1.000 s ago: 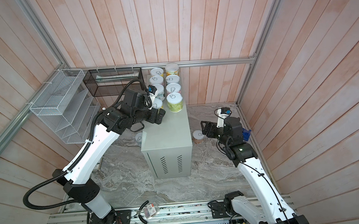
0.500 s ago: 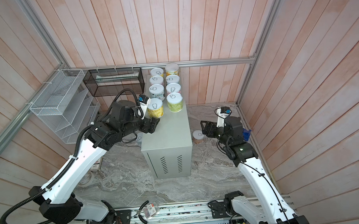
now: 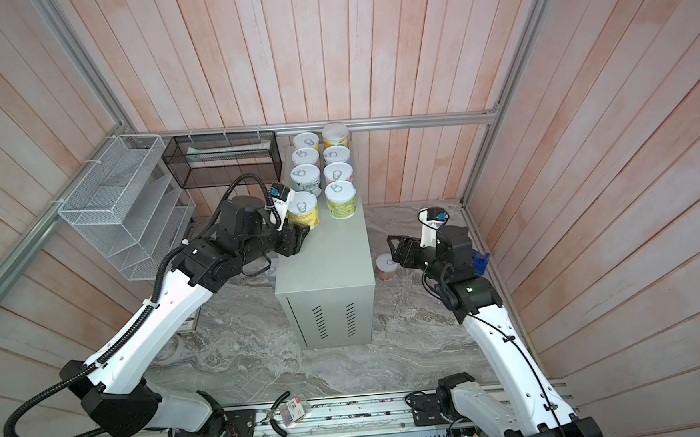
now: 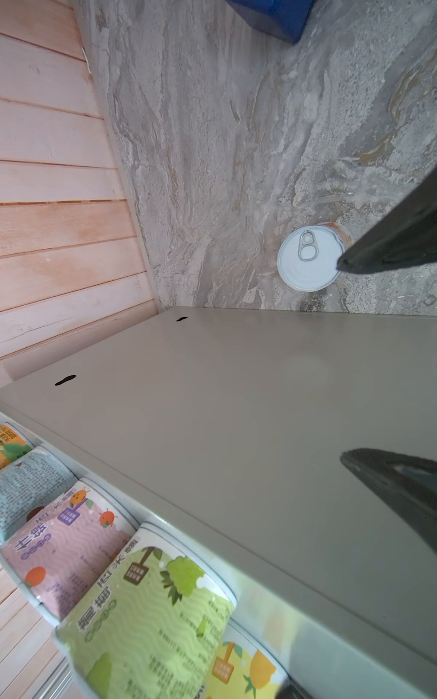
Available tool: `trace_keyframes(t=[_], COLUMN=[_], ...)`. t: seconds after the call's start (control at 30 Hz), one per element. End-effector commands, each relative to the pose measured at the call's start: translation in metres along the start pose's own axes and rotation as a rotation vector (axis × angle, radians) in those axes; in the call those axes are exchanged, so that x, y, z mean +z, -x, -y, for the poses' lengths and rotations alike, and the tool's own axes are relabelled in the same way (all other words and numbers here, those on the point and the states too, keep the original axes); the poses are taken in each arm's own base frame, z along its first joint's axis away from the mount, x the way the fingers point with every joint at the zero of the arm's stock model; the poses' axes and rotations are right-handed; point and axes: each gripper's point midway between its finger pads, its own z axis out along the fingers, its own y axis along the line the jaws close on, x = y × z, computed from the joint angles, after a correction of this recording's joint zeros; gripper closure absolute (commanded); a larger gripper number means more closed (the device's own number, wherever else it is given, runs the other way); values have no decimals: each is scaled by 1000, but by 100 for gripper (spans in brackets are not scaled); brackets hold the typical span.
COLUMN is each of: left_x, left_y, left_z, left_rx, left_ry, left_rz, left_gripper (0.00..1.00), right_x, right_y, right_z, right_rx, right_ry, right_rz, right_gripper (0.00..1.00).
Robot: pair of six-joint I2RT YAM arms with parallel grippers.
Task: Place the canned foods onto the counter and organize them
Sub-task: 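Lower the yellow can onto the cabinet top beside the green can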
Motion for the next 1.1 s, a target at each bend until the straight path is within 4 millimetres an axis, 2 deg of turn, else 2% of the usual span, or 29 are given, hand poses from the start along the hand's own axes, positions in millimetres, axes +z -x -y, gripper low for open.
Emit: trace_keyframes(t=[0.0,0.33,1.07], left_x=[13,15,29], left_y=[-6,-7,0], left_z=[-1,-4,-9], left_rx=[-1,-14,-17], left_ry=[-10,-15,-1], left_rz=[-11,11,4], left_gripper=[34,38,38], right_x=[0,7,10], right_y=[9,6,3], right_z=[-7,-6,-2], right_rx=[3,-9,-26], right_ry=[30,35,22], right_rz=[20,8,-3], right_gripper=[28,28,28])
